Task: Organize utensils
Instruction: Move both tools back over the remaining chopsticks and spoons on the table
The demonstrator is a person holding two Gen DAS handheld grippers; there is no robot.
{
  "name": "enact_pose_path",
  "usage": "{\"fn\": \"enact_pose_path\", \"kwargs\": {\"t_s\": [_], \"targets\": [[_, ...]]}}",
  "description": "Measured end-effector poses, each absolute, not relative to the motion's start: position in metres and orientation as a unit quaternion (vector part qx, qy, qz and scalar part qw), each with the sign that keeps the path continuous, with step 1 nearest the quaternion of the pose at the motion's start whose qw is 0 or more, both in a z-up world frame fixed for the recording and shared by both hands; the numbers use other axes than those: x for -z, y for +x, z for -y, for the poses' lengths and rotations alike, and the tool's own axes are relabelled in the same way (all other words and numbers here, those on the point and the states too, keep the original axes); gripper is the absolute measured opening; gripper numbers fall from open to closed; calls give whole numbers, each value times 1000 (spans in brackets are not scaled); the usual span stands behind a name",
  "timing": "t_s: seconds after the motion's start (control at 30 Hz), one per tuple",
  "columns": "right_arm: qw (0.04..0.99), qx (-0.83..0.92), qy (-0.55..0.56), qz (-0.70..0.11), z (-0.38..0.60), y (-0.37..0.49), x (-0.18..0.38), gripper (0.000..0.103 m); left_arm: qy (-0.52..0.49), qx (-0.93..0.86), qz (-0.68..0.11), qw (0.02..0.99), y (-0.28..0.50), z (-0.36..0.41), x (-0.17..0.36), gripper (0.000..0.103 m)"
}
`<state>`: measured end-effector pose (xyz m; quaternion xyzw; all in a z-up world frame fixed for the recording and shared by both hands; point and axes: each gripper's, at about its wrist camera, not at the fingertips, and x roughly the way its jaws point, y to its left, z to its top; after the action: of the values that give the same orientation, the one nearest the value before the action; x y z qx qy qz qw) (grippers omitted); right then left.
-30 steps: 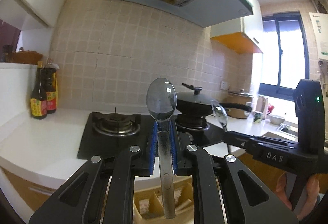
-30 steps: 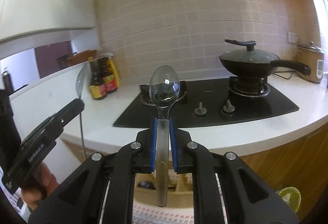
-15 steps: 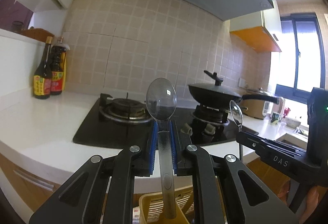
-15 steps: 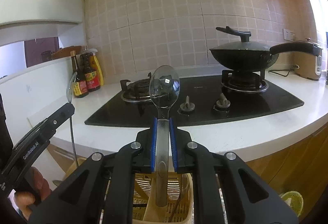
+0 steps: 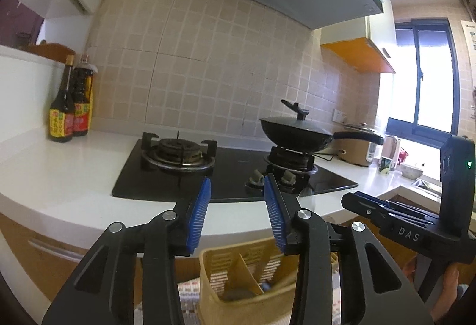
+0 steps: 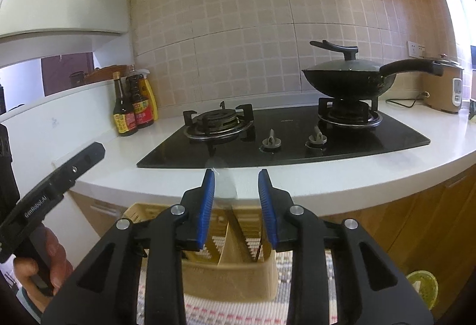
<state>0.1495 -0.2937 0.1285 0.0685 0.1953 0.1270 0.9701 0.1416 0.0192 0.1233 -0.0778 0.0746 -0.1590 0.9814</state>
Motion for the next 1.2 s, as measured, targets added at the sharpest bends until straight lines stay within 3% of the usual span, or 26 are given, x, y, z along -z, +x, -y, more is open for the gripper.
{"fn": "enact_pose_path", "kwargs": {"t_s": [0.33, 0.47, 0.67, 0.87, 1.0, 1.07, 1.2], "targets": [[971, -118, 50, -201, 287, 90, -159, 27, -54, 175, -55, 982, 70, -25, -159, 38], [963, -113, 40, -242, 286, 75, -161, 27, -62, 181, -73, 979, 47, -29, -164, 40], [918, -108, 41, -378, 287, 75, -118, 27, -54, 207, -202, 956, 48, -21, -135, 45], [840, -110, 48, -529, 294, 81, -38, 27, 4, 183, -373, 910, 63, 2, -55, 45], [807, -114, 79, -574, 309, 74, -6, 27, 9, 183, -454, 872, 75, 11, -2, 42], [794, -111, 92, -590, 316, 70, 5, 27, 5, 176, -470, 865, 81, 10, 12, 34], [789, -104, 75, -601, 317, 64, 14, 27, -10, 171, -491, 854, 90, 6, 30, 32]]}}
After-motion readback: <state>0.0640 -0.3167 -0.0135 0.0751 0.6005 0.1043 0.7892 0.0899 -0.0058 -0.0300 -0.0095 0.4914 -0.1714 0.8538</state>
